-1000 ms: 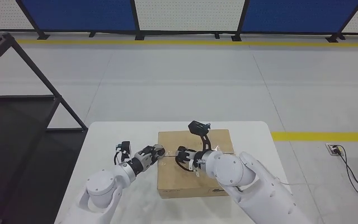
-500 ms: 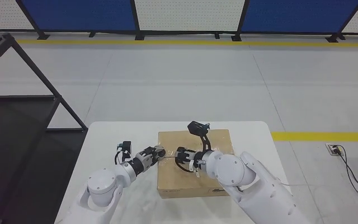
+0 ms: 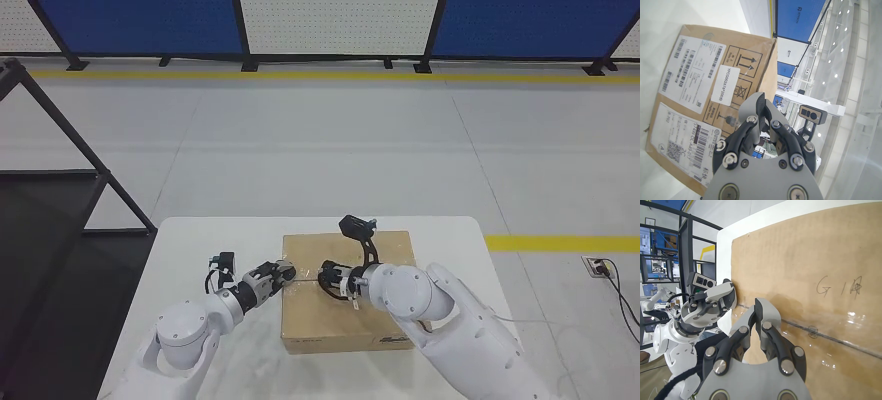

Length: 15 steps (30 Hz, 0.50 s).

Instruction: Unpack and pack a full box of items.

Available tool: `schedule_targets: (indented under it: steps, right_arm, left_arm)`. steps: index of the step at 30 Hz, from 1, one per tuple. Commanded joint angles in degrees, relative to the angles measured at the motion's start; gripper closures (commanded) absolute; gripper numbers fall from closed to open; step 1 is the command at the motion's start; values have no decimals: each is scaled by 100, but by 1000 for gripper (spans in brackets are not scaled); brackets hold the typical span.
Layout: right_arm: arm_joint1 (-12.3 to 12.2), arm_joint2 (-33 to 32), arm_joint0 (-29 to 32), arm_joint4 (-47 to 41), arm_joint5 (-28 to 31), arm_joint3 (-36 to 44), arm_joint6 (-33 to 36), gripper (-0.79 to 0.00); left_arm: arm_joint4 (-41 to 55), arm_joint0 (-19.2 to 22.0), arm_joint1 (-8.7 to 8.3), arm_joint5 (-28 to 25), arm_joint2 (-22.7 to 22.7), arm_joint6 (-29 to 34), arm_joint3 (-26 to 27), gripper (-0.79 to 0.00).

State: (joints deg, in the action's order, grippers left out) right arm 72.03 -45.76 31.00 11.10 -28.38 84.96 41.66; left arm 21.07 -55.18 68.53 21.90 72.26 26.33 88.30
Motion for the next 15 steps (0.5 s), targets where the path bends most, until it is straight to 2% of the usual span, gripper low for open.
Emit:
schedule_targets:
  steps: [1,15]
  right_arm:
    - [12,-17,4,-10,14,-25,-4,0]
    - [122,-4,-52,86,-128,-289,-44,0]
  left_arm:
    - [0,0,0,0,0,0,0,0]
    - [0,0,0,0,0,0,0,0]
